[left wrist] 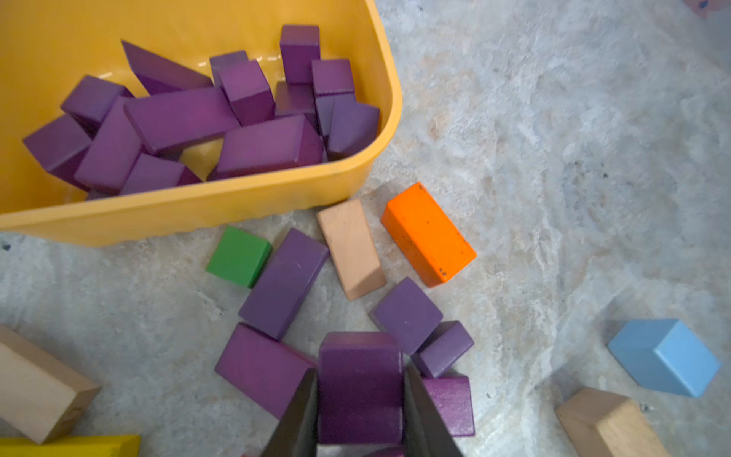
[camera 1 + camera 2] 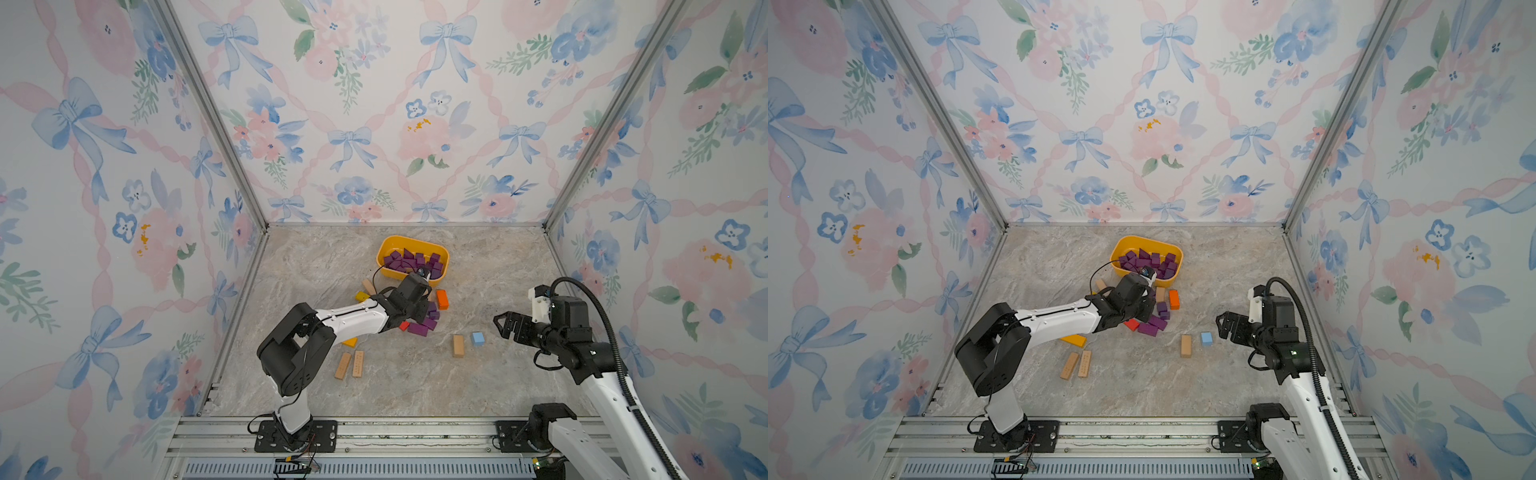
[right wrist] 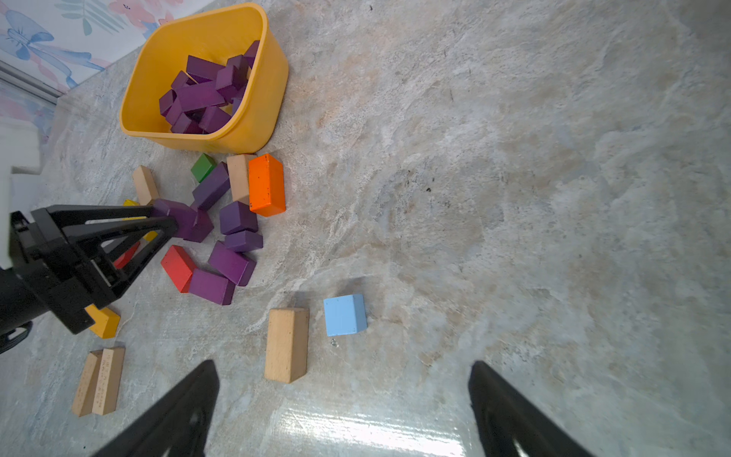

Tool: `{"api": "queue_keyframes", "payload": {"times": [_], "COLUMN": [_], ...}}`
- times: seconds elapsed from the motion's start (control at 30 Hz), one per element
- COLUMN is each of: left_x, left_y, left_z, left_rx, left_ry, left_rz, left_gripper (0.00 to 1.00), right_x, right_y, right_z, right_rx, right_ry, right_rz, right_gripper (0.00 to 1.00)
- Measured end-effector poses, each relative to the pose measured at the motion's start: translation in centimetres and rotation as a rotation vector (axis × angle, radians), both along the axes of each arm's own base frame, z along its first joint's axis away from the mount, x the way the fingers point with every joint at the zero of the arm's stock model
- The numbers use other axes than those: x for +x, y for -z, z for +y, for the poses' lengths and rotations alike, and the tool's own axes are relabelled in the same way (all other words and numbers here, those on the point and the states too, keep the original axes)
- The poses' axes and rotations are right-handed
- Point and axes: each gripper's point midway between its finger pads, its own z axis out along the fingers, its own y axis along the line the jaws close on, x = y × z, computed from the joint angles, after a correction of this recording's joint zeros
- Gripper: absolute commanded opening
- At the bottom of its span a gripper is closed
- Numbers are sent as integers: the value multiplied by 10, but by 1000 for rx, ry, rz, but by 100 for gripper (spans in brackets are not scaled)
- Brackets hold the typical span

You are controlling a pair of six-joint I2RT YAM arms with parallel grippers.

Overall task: Pick purple bricks into the storage bin
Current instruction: Pick up the building block from the center of the board, then place the building block in the storage box.

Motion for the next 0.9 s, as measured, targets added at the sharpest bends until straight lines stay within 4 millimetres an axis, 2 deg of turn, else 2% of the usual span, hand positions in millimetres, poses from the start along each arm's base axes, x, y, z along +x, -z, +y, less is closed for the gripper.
{"api": "queue_keyframes", "payload": {"times": [0.2,0.37,0.53,0.77,0.83,0.9], "left_x": [31,68,104,147,154,160], "left_y": [-38,-67,-71,-70,-72,-75], "left_z": [0,-1,3,9,9,9], "left_rx": [-54,-94,-105,-114,-119,-116], "left_ry": [-30,-59,-88,-120,-126,-124], "left_rz": [-65,-125,-146,-168,-176,-188], "left_gripper": [28,28,29,30,37,53], "right_x": [3,6,11,8,7,7], "right_y": [8,8,3,14,13,13], "right_z": [-2,0,7,10,10,10], "right_rx": [2,21,74,103,104,104], "right_ry": [7,6,0,5,3,2], "right_rz": [33,35,11,28,24,23], "right_gripper": [97,97,97,97,97,97]}}
